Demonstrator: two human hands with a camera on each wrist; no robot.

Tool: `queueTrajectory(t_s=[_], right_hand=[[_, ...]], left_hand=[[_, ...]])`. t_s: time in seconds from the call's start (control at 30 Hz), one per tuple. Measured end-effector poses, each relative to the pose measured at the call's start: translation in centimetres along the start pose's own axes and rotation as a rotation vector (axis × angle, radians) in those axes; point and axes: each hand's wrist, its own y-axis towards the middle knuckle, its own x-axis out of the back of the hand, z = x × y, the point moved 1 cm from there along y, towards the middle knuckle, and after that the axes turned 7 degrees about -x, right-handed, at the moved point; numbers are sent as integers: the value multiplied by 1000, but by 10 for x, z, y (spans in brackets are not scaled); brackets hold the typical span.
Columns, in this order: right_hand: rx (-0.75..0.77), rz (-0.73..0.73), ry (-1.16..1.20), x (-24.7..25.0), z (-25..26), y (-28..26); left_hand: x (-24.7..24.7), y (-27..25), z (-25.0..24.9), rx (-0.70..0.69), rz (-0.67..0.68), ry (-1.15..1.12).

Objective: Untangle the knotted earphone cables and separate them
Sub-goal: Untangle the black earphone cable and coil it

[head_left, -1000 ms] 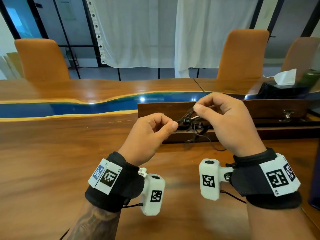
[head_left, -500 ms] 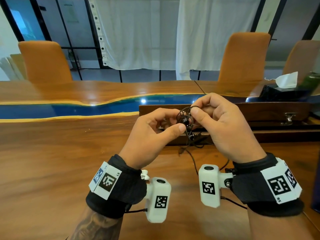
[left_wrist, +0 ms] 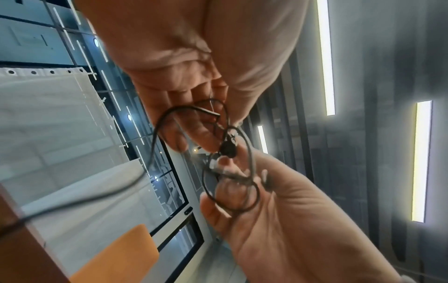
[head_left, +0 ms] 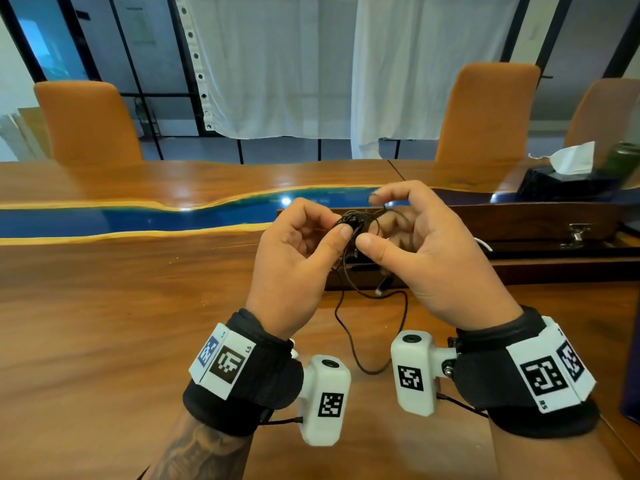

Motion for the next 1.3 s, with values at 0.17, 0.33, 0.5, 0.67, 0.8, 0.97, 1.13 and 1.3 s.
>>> queueTrajectory(t_s=[0.17,0.33,0.5,0.67,0.8,0.97,1.13,1.3], right_hand=[[23,-73,-72,0,-3,1],[41,-223,-212,-3,-7,3],[76,-138,-110,-3,-2,2],[42,60,-131,2,0,-1],[36,-34,-175,3,-2,0],[51,-19,-327,3,-9,2],[40,-28,-362,-5,-9,2],[103,-134,-258,-7,-6,2]], left_hand=[[4,2,-3,-15,63,27],[1,-1,-3,75,206,10],[0,0,-3,132,146,-19],[1,0,0,18,104,186],[0,0,0,-29,20,199],[-7,-3,5,85,-103,1],[-17,-6,6,155,-175,-214],[-20,-6,9,177,-188,-175]])
